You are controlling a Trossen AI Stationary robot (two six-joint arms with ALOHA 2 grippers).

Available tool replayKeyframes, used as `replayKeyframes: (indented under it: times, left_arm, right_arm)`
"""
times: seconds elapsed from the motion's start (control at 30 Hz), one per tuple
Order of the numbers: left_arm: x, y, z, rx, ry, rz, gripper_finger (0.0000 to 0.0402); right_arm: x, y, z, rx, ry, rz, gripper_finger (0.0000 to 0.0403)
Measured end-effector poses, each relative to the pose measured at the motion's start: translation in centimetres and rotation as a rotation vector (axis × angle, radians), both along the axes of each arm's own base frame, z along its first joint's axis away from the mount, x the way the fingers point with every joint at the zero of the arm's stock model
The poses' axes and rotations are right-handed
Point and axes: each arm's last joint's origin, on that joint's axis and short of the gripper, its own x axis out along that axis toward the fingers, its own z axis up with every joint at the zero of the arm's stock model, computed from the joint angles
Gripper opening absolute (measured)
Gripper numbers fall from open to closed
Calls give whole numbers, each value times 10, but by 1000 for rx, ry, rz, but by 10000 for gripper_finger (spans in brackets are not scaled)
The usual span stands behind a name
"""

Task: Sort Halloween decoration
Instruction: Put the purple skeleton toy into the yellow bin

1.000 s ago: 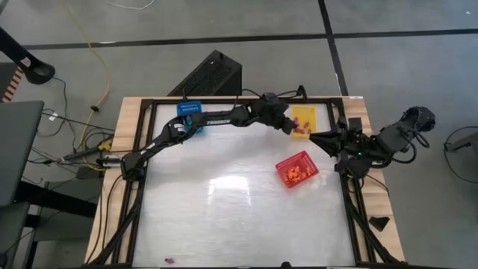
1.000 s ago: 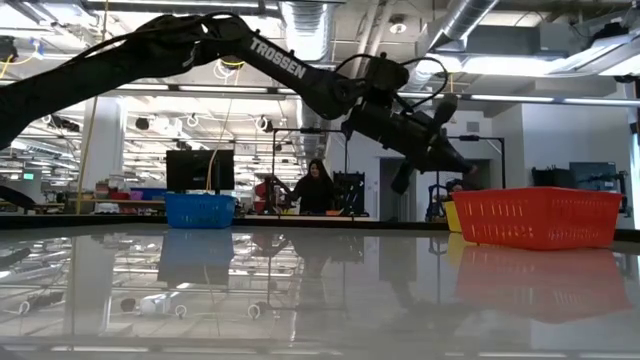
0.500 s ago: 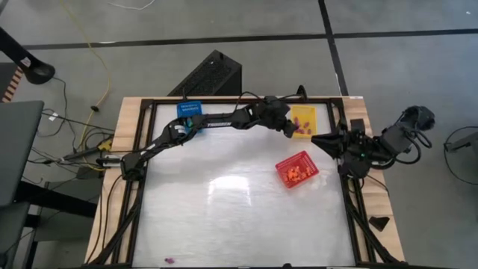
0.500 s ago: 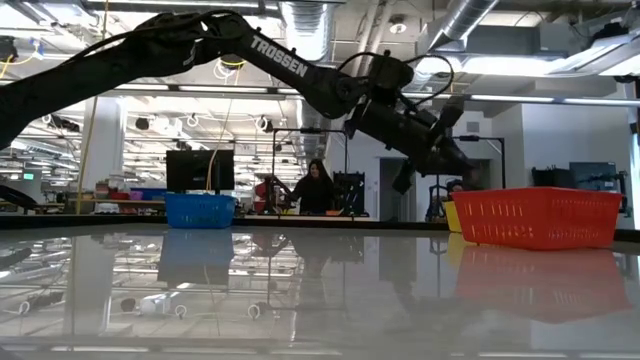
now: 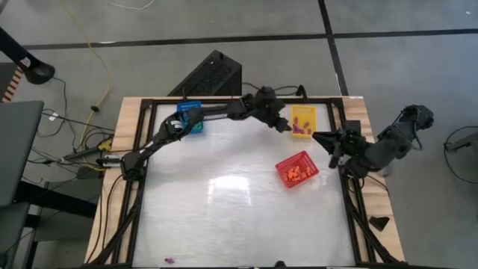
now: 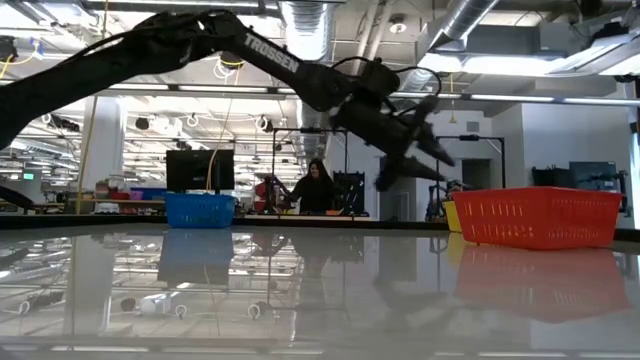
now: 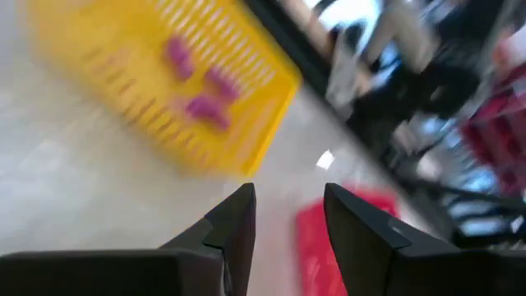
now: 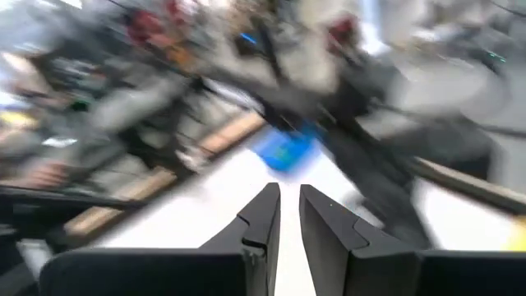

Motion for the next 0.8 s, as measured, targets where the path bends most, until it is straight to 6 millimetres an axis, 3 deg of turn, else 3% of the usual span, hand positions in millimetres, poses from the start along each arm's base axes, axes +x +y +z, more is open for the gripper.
replayKeyframes:
  times: [0.17,0.37,0.6,0.8]
  left_arm:
    - [-35,-1,36,142,188,-98,130]
    - [-74,-30,99,263,313,-184,129]
    - [-101,-90,154,291,335,-254,129]
    - [-123,-147,191,427,372,-209,129]
  right_arm:
    - [-1,-16,-34,61,215,-209,66]
    - [15,-37,-67,96,406,-387,18]
    - [41,-85,-116,224,456,-424,20]
    - [43,-127,-129,216,500,-481,19]
